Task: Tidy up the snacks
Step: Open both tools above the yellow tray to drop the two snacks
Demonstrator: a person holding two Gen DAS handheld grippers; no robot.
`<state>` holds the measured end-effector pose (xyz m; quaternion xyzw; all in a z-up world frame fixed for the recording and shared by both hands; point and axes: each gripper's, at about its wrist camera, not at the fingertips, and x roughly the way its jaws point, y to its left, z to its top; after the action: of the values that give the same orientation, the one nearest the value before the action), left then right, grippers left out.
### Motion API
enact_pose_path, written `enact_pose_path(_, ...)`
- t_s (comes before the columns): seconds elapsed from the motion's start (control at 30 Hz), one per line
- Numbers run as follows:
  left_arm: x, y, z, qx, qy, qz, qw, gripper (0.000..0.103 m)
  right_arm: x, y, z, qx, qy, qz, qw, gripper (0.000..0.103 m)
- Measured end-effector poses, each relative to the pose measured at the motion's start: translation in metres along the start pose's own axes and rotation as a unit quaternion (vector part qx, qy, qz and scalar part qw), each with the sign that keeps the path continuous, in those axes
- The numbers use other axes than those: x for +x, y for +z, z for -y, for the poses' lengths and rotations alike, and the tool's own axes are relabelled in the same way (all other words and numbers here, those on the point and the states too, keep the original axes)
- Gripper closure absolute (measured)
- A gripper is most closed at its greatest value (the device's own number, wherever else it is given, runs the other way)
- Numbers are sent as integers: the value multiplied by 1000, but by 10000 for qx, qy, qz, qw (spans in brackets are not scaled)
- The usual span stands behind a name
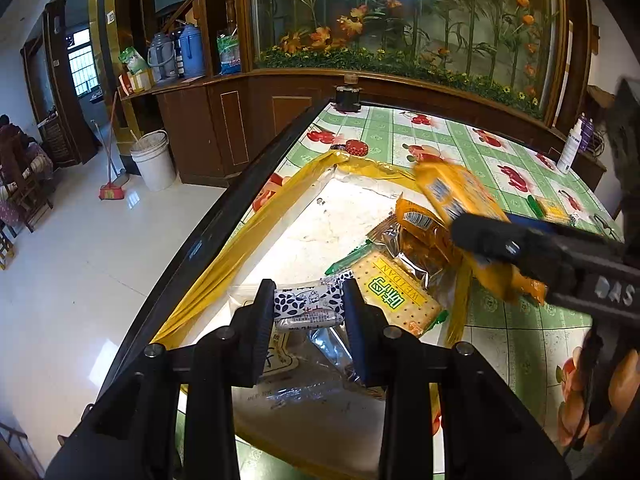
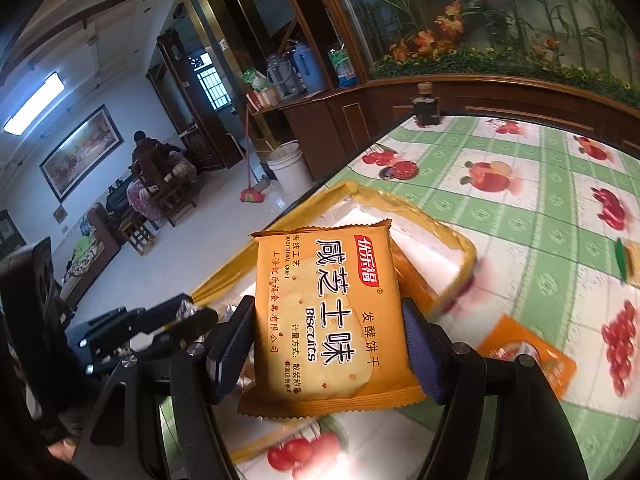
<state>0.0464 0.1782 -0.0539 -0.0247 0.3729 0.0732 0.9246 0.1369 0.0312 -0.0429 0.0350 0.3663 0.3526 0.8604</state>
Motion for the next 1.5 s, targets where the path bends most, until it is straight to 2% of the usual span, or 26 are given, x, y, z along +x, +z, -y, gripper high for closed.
enact_pose_path(0.33, 3, -2, 12, 200, -79, -106, 9997, 72, 48, 36, -7, -68, 19, -101, 9999, 32)
enact_pose_path(0.7, 11, -13, 12, 91, 2, -344, 9994, 72, 68, 34, -5, -62, -9, -228, 9997, 32)
enact_pose_path(0.97, 14, -13, 13, 73, 23, -385, 9992, 72, 79, 32, 2, -165, -228, -348, 9990, 33)
enact_pose_path(1.2, 15, -11, 9, -35, 37, -400, 9992, 72, 80, 33, 0, -205, -181, -345, 9990, 35)
enact_pose_path(1.27, 16, -10, 7, -63, 167, -433, 9989, 66, 77, 33, 1, -189, -179, -321, 9991, 35)
enact_pose_path(1.33, 16, -10, 5, -123, 326, -423, 9985, 37, 71, 33, 2, -153, -160, -274, 9994, 35)
enact_pose_path(1.4, 13, -9, 4, -131, 451, -378, 9982, 29, 62, 32, 6, -104, -151, -205, 9996, 35)
enact_pose_path(1.5, 9, -8, 3, -183, 530, -351, 9978, 28, 44, 29, 13, -30, -190, -84, 9998, 34)
